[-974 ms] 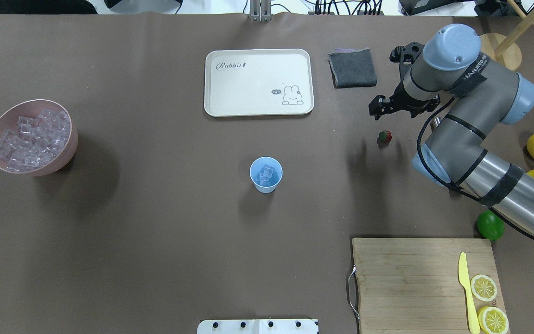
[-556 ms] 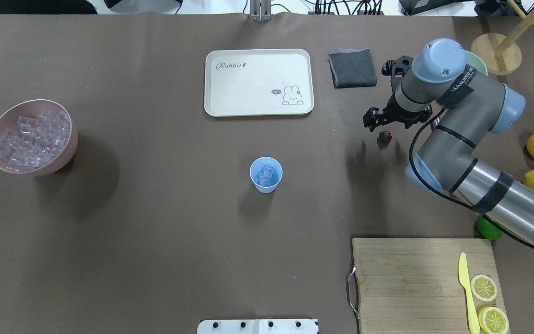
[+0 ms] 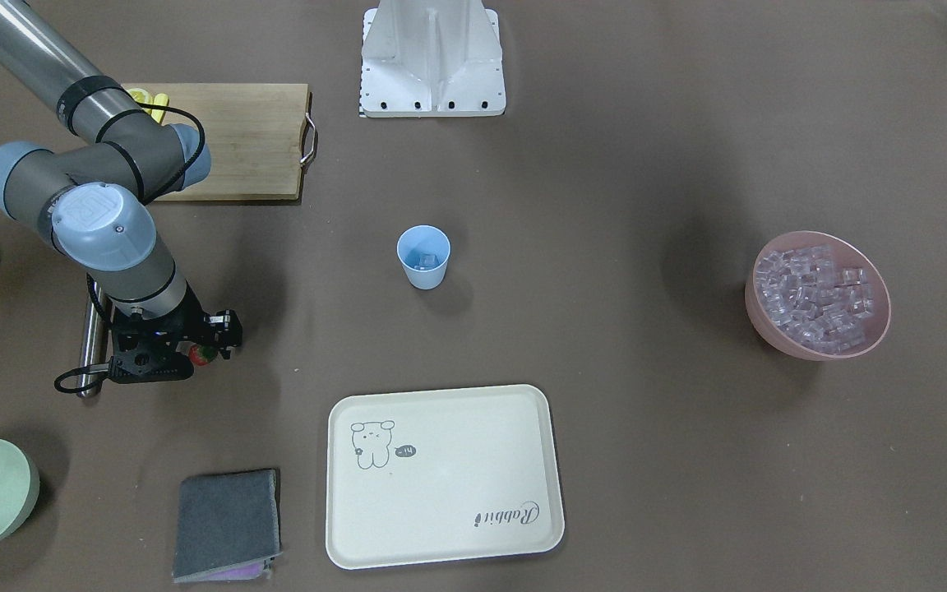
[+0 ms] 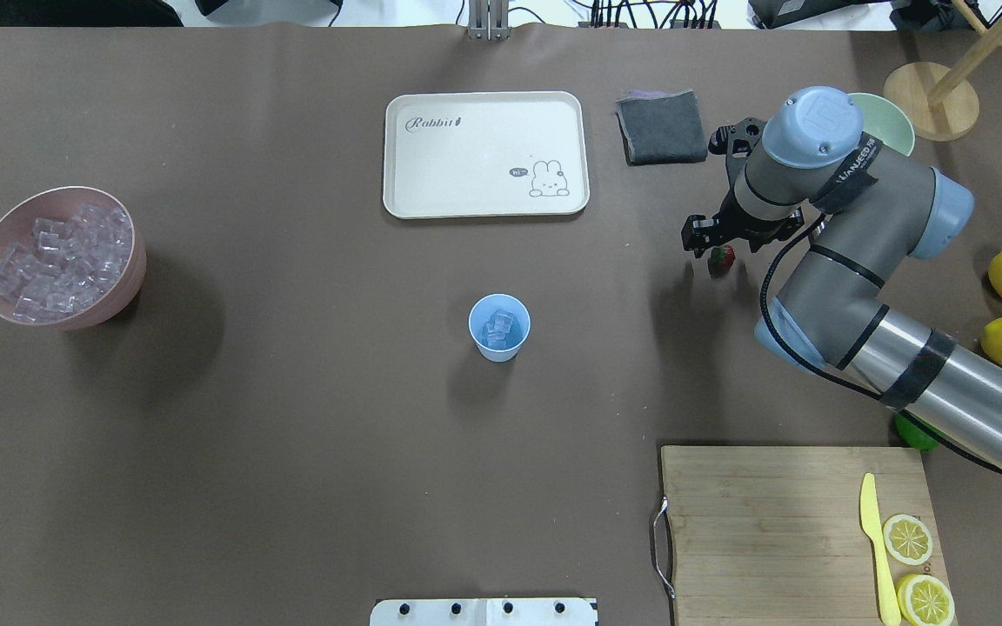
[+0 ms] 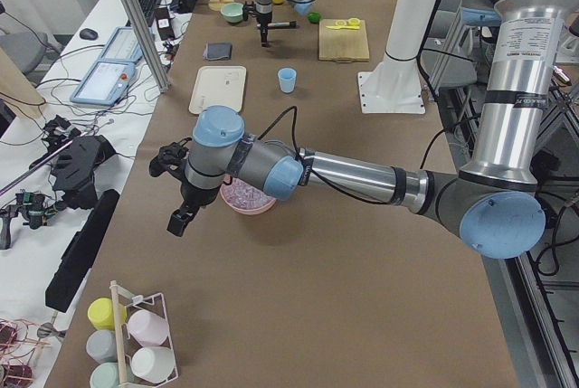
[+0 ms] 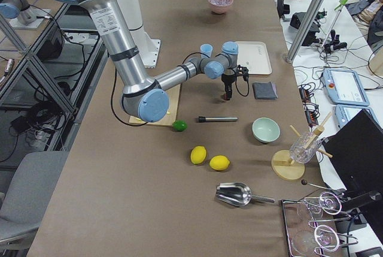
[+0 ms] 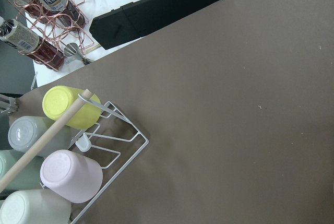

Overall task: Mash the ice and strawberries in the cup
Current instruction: 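Close the right gripper on the strawberry and lift it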

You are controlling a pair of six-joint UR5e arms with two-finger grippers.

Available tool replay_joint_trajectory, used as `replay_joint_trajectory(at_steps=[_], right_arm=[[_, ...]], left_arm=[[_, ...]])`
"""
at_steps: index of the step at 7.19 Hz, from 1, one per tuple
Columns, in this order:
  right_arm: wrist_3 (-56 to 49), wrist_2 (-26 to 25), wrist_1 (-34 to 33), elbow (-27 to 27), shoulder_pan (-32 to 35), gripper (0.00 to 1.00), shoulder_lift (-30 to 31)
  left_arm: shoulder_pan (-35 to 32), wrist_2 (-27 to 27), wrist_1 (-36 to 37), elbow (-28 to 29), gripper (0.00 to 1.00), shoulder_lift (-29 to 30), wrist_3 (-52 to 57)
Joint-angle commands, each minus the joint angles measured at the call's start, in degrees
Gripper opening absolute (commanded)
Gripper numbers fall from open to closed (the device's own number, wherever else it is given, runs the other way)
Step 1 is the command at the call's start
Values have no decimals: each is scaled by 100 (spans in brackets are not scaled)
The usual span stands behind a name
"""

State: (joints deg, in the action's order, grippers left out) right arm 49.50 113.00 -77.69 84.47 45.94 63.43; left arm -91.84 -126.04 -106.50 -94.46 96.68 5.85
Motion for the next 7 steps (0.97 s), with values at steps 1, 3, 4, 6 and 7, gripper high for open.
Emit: replay_joint_trajectory(at_steps=[1,3,4,6,7], right_arm=[[-2,-6,0,-44,-15,79,3],[-2,-6,0,-44,-24,69,11],[-2,-6,9,-44,-24,50,3],[-63,3,18,-27,-24,0,3],[-116,-6,18,-9,-6,0,3]], left_arm=[[-1,0,-2,6,97,0,4],[-1,0,-2,6,97,0,4],[-1,0,-2,6,97,0,4],[-1,0,-99,-2,97,-79,12],[-1,0,-212,41,97,-88,-5]])
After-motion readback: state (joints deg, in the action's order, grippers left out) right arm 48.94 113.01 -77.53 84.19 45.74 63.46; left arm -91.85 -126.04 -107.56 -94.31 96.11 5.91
